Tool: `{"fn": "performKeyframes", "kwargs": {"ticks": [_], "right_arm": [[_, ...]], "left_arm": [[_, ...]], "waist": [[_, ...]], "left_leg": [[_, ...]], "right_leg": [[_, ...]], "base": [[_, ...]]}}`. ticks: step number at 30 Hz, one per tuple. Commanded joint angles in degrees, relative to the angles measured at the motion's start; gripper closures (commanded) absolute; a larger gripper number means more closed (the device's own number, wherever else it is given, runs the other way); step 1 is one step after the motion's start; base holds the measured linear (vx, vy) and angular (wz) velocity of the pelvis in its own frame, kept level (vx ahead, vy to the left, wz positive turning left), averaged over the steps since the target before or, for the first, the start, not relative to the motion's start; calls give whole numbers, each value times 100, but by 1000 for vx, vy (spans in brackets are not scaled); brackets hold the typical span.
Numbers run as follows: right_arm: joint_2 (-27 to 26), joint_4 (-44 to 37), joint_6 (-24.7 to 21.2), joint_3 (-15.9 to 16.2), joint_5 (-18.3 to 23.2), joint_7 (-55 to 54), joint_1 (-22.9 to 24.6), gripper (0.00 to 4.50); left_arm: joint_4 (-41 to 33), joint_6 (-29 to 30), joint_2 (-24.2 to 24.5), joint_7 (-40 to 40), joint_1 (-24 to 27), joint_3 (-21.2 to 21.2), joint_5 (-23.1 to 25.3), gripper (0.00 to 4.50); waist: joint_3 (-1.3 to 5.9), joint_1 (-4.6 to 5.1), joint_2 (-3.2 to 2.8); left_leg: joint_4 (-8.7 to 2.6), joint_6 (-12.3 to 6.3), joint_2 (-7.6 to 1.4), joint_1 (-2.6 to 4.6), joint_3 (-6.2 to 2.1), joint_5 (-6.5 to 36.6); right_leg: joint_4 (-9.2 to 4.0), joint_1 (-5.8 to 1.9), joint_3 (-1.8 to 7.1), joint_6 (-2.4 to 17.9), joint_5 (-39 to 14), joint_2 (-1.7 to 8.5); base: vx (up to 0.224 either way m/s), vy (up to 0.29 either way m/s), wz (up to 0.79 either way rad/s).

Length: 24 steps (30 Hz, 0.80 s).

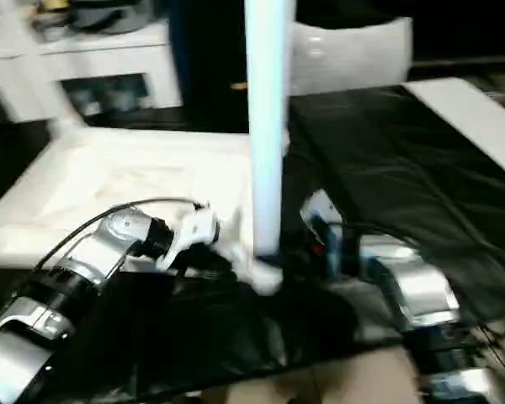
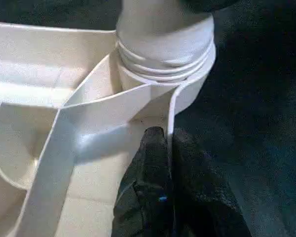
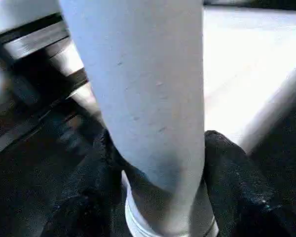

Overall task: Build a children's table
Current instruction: Rotate leg to tighten

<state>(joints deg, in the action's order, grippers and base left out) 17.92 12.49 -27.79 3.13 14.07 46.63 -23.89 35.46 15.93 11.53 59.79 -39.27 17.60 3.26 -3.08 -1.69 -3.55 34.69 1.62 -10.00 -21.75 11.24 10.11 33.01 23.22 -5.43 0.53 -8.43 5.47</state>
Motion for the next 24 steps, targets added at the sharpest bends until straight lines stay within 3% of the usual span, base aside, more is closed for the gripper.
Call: {"fn": "performKeyframes", "kwargs": {"ticks": [1, 3, 6, 7, 9, 15, 19, 24], "right_arm": [[-307, 287, -199, 81, -227, -888, -186, 246], [-514, 437, -182, 11, -349, -1397, -279, 246], [-680, 587, 196, 5, -482, -1676, -318, 246], [-761, 617, 348, -22, -524, -1675, -314, 246], [-824, 599, 409, -78, -480, -1669, -296, 194], [-718, 354, 569, -132, -277, -1373, -147, 139], [-442, 256, 787, -138, -148, -831, -39, 103], [267, 43, 947, -25, -24, 359, 187, 63]], "left_arm": [[-364, 251, -503, -316, -94, -104, -362, 450], [-363, 355, -703, -700, -122, -178, -313, 450], [-231, 338, -918, -1182, -194, -251, -237, 450], [-240, 380, -975, -1304, -204, -260, -185, 450], [-292, 383, -982, -1338, -199, -260, -139, 450], [-354, 164, -729, -1179, -144, -144, -21, 450], [-307, -83, -534, -948, -113, -93, -28, 450], [-164, -580, -135, -174, -80, 80, -47, 450]], "waist": [[369, 7, 129], [391, 114, 131], [414, 142, 142], [437, 133, 143], [458, 113, 135], [480, 16, 98], [469, -40, 87], [436, -143, 86]], "left_leg": [[-453, -15, -244, 53, -236, 1906], [-413, -135, -216, 62, -212, 1793], [-386, -281, -210, 45, -189, 1575], [-380, -359, -208, 27, -184, 1400], [-371, -500, -228, -3, -180, 1133], [-359, -683, -265, 5, -171, 846], [-364, -694, -272, 20, -165, 955], [-390, -567, -296, 67, -163, 1249]], "right_leg": [[-511, -293, 170, 734, -2946, 364], [-548, -273, 178, 741, -2906, 359], [-535, -272, 191, 796, -2676, 351], [-510, -291, 195, 849, -2428, 340], [-439, -309, 208, 1025, -1870, 326], [-348, -324, 222, 1280, -1160, 326], [-361, -323, 222, 1267, -1230, 336], [-413, -305, 232, 1113, -1685, 335]], "base": [[0, 0, 0], [0, 0, 0], [0, 0, 0], [0, 0, 0], [0, 0, 0], [0, 0, 0], [0, 0, 0], [0, 0, 0]]}}
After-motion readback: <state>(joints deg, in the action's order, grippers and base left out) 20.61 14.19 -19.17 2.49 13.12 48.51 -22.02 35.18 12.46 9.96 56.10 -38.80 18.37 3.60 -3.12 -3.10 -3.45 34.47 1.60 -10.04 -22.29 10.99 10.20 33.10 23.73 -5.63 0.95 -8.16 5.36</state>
